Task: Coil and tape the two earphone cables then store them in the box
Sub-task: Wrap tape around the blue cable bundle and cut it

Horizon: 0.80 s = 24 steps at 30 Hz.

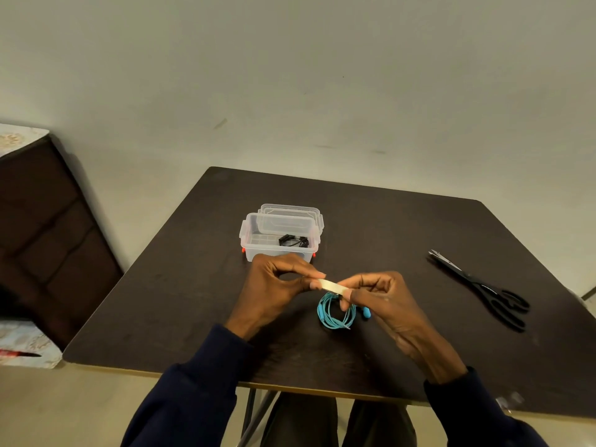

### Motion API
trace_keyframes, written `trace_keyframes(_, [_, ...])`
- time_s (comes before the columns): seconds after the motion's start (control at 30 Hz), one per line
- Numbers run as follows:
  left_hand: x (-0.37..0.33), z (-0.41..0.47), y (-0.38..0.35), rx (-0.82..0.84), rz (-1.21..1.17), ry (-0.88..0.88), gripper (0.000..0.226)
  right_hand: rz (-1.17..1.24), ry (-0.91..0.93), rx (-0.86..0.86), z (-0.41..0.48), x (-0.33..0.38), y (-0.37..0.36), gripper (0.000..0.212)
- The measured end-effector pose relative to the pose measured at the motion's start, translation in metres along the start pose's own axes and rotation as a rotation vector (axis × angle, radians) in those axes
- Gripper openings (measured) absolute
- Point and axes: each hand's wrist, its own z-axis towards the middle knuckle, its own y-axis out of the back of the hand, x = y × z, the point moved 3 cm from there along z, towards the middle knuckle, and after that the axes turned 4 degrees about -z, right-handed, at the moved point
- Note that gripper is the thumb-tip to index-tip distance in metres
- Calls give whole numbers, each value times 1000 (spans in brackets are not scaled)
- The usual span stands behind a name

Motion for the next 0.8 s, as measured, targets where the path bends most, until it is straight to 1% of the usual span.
trace_keyframes(0.13, [0, 1, -1, 4, 28, -19, 21, 2, -19, -12, 1, -3, 0, 24])
trace_keyframes(0.2, [0, 0, -2, -1, 48, -31, 19, 21, -23, -27, 1, -4, -2, 20])
trace_keyframes(0.3, [5, 0, -5, -3, 76, -2, 12, 35, -34, -67, 1, -5, -3, 13])
trace_keyframes(0.5, [4, -2, -6, -8, 102, 3, 13, 28, -68, -123, 5, -8, -8, 15])
trace_keyframes(0.6, [1, -1, -3, -23, 83, -16, 14, 34, -55, -99, 6, -7, -8, 5])
trace_keyframes(0.63, [0, 0, -2, -30, 72, -22, 15, 38, -44, -78, 6, -6, -7, 9])
trace_keyframes(0.7, [0, 1, 1, -35, 43, -32, 18, 42, -16, -35, 5, -4, -5, 24])
trace_keyframes(0.73, [1, 0, 2, -35, 23, -27, 17, 46, 1, -18, 5, -3, -3, 28])
trace_keyframes(0.8, [4, -1, 2, -41, -44, 21, 14, 71, 30, 24, 4, -1, 0, 29])
